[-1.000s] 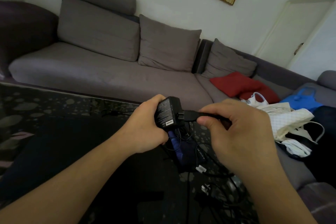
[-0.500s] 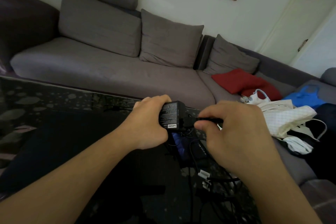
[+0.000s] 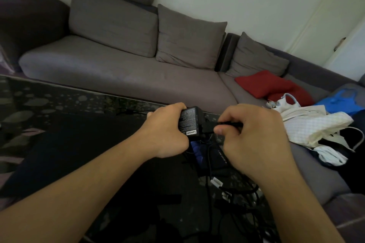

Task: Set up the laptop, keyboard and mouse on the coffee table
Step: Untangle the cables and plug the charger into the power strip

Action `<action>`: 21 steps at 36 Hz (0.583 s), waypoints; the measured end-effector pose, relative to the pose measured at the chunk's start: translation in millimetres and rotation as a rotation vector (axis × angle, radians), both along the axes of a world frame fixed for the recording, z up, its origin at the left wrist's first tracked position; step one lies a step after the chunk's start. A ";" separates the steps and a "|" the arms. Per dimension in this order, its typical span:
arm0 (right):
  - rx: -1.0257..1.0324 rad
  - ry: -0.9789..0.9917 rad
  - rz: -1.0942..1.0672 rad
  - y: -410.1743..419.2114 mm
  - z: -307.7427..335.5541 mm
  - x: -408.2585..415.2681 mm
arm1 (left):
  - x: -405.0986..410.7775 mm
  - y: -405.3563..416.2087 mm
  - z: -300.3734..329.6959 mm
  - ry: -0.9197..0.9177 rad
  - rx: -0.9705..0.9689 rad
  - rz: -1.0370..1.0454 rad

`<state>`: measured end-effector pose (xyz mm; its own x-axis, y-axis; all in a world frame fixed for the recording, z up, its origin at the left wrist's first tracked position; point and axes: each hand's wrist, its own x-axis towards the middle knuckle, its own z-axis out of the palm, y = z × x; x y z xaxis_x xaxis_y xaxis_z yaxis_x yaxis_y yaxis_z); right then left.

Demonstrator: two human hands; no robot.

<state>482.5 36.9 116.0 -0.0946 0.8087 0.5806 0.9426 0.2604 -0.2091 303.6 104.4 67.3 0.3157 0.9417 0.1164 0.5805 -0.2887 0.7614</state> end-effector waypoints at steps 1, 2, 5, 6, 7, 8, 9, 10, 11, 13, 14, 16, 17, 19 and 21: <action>-0.003 -0.025 0.003 -0.8 -1.1 -1.1 | 0.3 -0.2 0.2 0.024 0.005 0.000; 0.003 -0.050 0.006 -2.0 -2.1 -2.7 | 0.8 -0.5 0.2 0.041 0.007 -0.001; 0.012 -0.035 0.005 -0.6 -1.8 -1.3 | 4.3 -2.2 -1.0 0.052 -0.006 0.013; 0.001 -0.027 0.001 0.2 -1.2 -0.3 | 5.7 -2.8 -1.3 0.059 -0.002 0.022; -0.013 -0.026 -0.003 -0.1 -1.1 -0.7 | 6.3 -3.0 -1.7 0.069 0.003 0.029; -0.029 -0.027 -0.004 -0.5 -1.6 -0.8 | 6.6 -3.1 -1.7 0.079 0.014 0.026; -0.049 -0.031 -0.004 -1.1 -2.4 -0.4 | 6.5 -3.0 -2.5 0.093 0.029 0.017; -0.070 -0.034 -0.009 -1.3 -3.5 -0.3 | 6.1 -2.8 -3.7 0.109 0.050 0.008; -0.100 -0.038 -0.023 -2.1 -4.0 -0.8 | 5.9 -3.4 -4.4 0.128 0.076 0.006; -0.190 -0.079 -0.060 -4.2 -4.4 -2.1 | 6.2 -4.9 -5.5 0.191 0.147 0.018; -0.253 -0.135 -0.082 -6.2 -3.5 -4.2 | 7.5 -5.2 -6.1 0.236 0.193 0.020; -0.364 -0.240 -0.098 -11.8 -2.3 -8.6 | 11.9 -6.7 -7.8 0.313 0.294 -0.002; -0.402 -0.252 -0.093 -13.9 -2.6 -9.4 | 14.2 -7.1 -8.6 0.329 0.338 -0.016; -0.476 -0.181 -0.088 -13.3 -3.4 -5.6 | 18.2 -7.2 -10.5 0.354 0.401 -0.044; -0.573 0.009 -0.079 -8.4 -4.2 0.8 | 20.9 -7.3 -12.3 0.375 0.436 -0.083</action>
